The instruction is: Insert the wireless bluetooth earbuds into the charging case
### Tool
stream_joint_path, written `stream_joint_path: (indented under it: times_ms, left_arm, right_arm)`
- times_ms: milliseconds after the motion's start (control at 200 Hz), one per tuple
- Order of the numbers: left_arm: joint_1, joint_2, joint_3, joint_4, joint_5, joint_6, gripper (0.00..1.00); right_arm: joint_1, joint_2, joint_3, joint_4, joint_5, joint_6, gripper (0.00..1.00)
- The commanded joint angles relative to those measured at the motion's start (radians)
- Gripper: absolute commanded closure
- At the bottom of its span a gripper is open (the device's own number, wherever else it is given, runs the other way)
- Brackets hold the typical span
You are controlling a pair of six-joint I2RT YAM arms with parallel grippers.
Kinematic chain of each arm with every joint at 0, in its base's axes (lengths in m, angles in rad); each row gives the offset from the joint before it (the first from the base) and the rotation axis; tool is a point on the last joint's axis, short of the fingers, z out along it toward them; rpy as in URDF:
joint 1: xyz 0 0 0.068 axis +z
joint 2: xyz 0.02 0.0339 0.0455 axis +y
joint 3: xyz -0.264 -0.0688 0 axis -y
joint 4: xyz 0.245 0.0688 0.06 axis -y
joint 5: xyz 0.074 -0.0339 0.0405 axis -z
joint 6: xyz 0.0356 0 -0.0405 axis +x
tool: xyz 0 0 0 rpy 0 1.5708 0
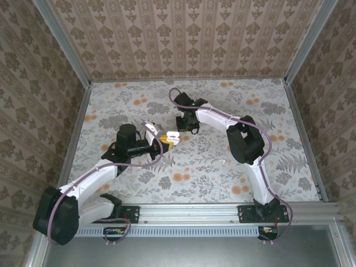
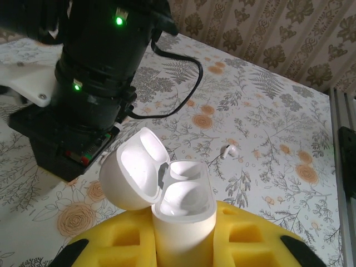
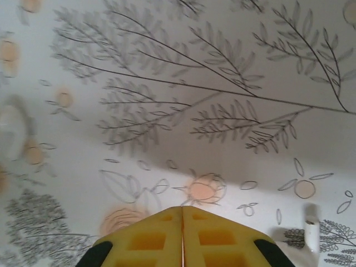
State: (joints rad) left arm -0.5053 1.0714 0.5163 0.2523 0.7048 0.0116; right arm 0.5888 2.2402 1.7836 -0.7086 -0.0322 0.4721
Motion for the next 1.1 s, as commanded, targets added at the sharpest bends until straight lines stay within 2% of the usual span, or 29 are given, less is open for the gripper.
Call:
stream_joint_path:
  times_ms: [0,460,835,1095]
  left_arm:
    - [-0.007,-0.018,-0.012,-0.007,-0.007,0.024,1.0]
    - [-0.034,-0.001,0.0,0.011,-0.012,0.009,1.0]
    - [-0.054,0.009,0.008,0.011,-0.023,0.012,1.0]
    - [-0.055,0.012,0.012,-0.001,-0.031,0.024,1.0]
  right_arm:
    - [-0.003,-0.004,-0.048,-0.018,0.034,0.015,0.93]
    - [-0.024,-0.142,-0.267,-0.018,0.082,-0.013,0.94]
    - [-0.151,-0.221,-0.35,0.059,0.06,0.03,0.92]
    - [-0.099,-0.268,-0.33,0.043,0.048,0.041,0.91]
